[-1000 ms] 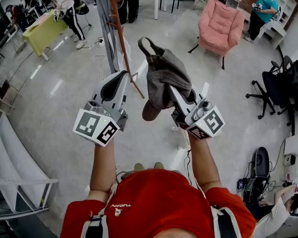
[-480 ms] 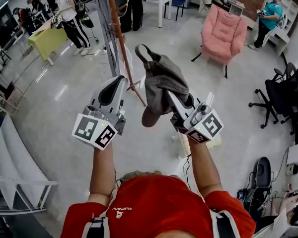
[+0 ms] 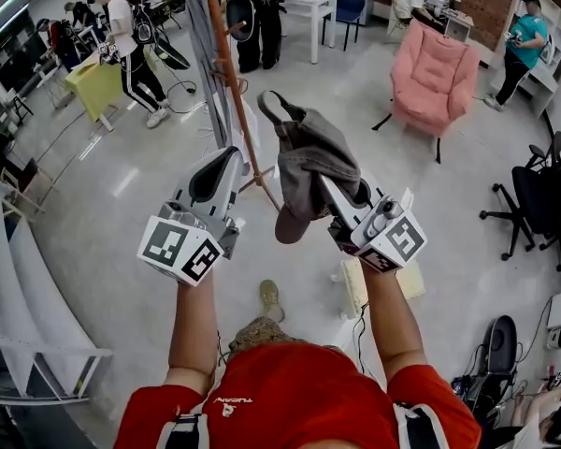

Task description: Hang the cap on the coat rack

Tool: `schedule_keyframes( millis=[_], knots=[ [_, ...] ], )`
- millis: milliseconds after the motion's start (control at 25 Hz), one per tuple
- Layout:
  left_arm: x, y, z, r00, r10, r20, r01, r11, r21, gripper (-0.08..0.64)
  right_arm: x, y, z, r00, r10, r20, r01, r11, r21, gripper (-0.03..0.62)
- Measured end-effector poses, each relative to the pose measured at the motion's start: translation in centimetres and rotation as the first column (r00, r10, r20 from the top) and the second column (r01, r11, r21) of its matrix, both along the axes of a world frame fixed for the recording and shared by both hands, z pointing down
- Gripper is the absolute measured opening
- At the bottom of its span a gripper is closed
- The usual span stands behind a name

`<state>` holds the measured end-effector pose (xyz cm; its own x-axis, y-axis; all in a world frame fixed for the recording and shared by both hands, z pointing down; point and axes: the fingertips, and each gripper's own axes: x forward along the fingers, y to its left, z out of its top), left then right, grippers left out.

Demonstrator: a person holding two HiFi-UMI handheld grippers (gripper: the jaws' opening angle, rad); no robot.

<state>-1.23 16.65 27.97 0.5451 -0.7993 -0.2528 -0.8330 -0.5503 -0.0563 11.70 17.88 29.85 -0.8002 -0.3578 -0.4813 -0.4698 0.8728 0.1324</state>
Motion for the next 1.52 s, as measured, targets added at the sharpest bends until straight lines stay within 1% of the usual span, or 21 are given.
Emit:
schedule_keyframes(
  millis=[160, 440, 640, 800, 880, 1040, 1160, 1280, 1520],
  knots=[
    [-1.2, -4.3, -0.6, 1.000, -0.011, -0.006, 0.011, 1.000, 0.023, 0.008, -0.8, -4.2, -0.6, 1.000, -0.008, 0.008, 0.008, 1.000, 0.016, 0.028],
    [-5.3, -16.0, -1.8, 1.000, -0.016, -0.018, 0.017, 0.999, 0.050, 0.008, -4.3, -15.2, -2.5, 1.000, -0.005, -0.002, 0.005, 1.000, 0.031, 0.028],
    [-8.9, -23.9, -3.6, 1.000, -0.009, -0.005, 0.009, 0.998, 0.069, 0.008, -7.8, -23.5, -4.4, 1.000, -0.004, -0.009, 0.004, 0.999, 0.054, 0.028],
    [-11.0, -29.5, -5.4, 1.000, -0.003, 0.016, 0.002, 0.996, 0.087, 0.008, -9.7, -29.7, -6.2, 1.000, 0.001, 0.003, -0.001, 0.998, 0.064, 0.028],
    [-11.7, -31.4, -5.8, 1.000, -0.004, 0.020, 0.002, 0.995, 0.101, 0.008, -10.1, -32.0, -6.7, 1.000, 0.001, 0.010, -0.002, 0.998, 0.068, 0.028],
    [-12.0, -34.0, -4.9, 1.000, -0.003, 0.010, 0.002, 0.994, 0.113, 0.008, -10.3, -35.8, -6.1, 1.000, -0.011, 0.015, 0.010, 0.998, 0.061, 0.028],
    [-12.9, -37.1, -7.0, 1.000, -0.007, 0.009, 0.006, 0.994, 0.112, 0.008, -10.9, -40.0, -8.8, 0.999, -0.020, 0.026, 0.019, 0.999, 0.048, 0.028],
    [-13.6, -39.9, -8.6, 1.000, -0.029, 0.011, 0.028, 0.993, 0.112, 0.008, -10.8, -44.3, -11.4, 0.997, -0.049, 0.060, 0.046, 0.998, 0.039, 0.028],
    [-13.8, -43.9, -10.6, 0.996, -0.090, 0.002, 0.089, 0.987, 0.136, 0.008, -9.9, -51.5, -15.0, 0.987, -0.130, 0.091, 0.125, 0.990, 0.063, 0.028]
  ],
)
